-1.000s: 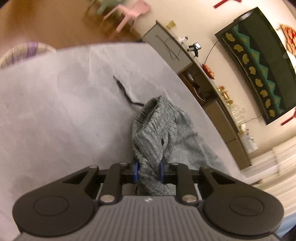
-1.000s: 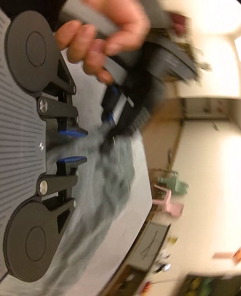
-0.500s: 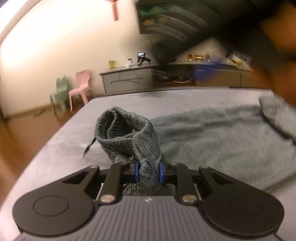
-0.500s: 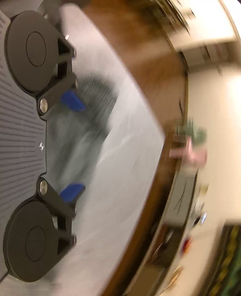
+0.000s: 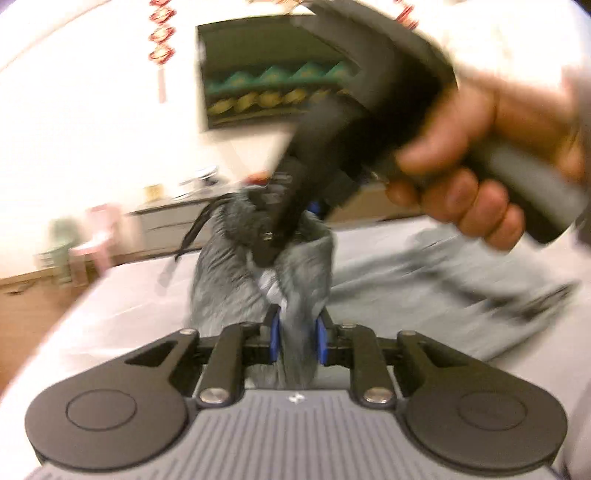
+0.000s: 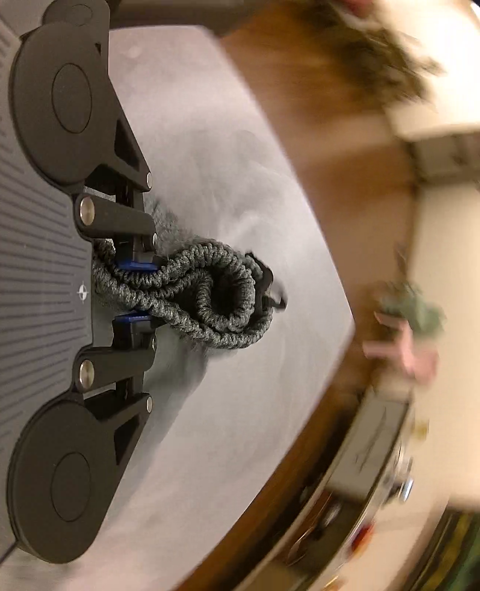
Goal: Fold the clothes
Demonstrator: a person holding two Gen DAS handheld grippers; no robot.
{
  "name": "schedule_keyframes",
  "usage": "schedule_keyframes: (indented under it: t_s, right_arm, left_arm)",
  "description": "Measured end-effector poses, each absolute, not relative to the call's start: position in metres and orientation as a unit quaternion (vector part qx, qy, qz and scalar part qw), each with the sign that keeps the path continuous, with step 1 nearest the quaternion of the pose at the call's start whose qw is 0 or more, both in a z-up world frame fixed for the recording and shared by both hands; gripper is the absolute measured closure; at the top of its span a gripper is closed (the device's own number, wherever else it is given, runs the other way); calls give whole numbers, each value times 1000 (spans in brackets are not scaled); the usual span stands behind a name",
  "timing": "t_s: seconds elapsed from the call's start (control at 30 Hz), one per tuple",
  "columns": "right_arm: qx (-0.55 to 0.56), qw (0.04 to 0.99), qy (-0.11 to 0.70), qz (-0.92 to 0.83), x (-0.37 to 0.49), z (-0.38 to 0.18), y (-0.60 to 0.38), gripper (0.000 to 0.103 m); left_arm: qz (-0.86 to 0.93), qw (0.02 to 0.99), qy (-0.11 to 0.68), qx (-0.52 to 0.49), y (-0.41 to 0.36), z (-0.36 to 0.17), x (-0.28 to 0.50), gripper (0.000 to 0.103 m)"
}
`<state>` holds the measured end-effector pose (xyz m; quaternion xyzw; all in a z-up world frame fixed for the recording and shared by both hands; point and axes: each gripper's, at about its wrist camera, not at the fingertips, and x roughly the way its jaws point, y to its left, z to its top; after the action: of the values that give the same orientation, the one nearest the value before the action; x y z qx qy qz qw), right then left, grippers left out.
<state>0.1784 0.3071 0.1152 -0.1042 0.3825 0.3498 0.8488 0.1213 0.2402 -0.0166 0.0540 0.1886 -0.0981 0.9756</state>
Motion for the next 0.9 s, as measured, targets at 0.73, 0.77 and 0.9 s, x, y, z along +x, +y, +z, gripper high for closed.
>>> schedule_keyframes:
  t_s: [0.73, 0.77, 0.9]
  right_arm:
    - [102, 875, 427, 201, 172, -10, 65, 76]
    - [91, 877, 423, 207, 170, 0, 73, 81]
    - [147, 865, 391, 278, 157, 68, 112, 82]
  left_arm:
    - [-102, 959, 250, 93, 211, -46, 159, 77]
    - [-86, 966, 231, 76, 219, -40, 160, 77]
    - [-58, 978, 200, -17, 262, -19, 162, 79]
